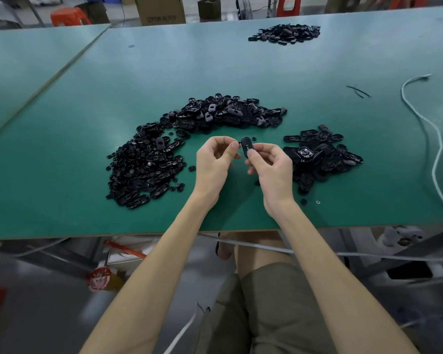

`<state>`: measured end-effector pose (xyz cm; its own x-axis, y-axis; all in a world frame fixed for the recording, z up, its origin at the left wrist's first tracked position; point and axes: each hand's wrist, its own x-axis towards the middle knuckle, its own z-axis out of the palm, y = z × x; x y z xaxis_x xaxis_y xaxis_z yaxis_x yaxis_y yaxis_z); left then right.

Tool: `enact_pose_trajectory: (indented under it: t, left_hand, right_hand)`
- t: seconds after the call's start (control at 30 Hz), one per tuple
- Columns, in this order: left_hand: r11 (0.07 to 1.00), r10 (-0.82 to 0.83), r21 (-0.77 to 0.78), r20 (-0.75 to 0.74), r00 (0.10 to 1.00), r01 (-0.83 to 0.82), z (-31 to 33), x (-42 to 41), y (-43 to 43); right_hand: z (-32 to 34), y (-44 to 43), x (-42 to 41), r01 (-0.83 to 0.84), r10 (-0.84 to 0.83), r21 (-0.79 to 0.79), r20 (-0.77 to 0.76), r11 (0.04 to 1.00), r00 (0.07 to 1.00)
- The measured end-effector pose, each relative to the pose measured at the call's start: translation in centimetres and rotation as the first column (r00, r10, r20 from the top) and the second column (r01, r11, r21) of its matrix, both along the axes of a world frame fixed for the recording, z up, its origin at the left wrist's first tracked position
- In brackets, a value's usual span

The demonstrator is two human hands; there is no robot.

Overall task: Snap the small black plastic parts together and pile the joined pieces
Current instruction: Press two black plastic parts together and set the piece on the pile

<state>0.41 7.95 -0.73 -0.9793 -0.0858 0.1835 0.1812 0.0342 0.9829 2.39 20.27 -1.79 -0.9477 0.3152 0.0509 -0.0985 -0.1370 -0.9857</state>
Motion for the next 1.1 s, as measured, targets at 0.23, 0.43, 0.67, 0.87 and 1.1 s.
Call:
enact_pose_trajectory:
  t: [0.23, 0.43, 0.67, 0.87, 1.1]
  left_hand:
    - [0.997, 0.019, -0.067, -0.062, 0.998, -0.023, 0.0, 0.12, -0.04]
    - [0.993, 0.015, -0.112, -0.055, 0.998, -0.022, 0.02, 0.23, 0.02]
    - [0.986, 0.051, -0.156, -0.027, 0.998, -0.055, 0.13, 0.24, 0.43]
    - [0.979, 0.061, -0.189, -0.047, 0.997, -0.069, 0.08, 0.29, 0.48]
    - [0.984, 0.011, -0.179, -0.038, 0.999, -0.017, -0.13, 0.15, 0.29]
  right_hand:
    - [0.1, -0.1, 0.13, -0.015, 0.015, 0.011, -0.005, 1.0, 1.0]
    - [0.37, -0.16, 0.32, -0.053, 0.053, -0.005, -0.002, 0.999, 0.999]
    - [0.45, 0.0, 0.4, -0.084, 0.084, -0.01, 0.006, 0.996, 0.996]
    - [0.44, 0.03, 0.44, -0.09, 0.09, -0.018, 0.012, 0.996, 0.996]
    - [0.42, 0.09, 0.45, -0.064, 0.065, -0.052, 0.01, 0.997, 0.998]
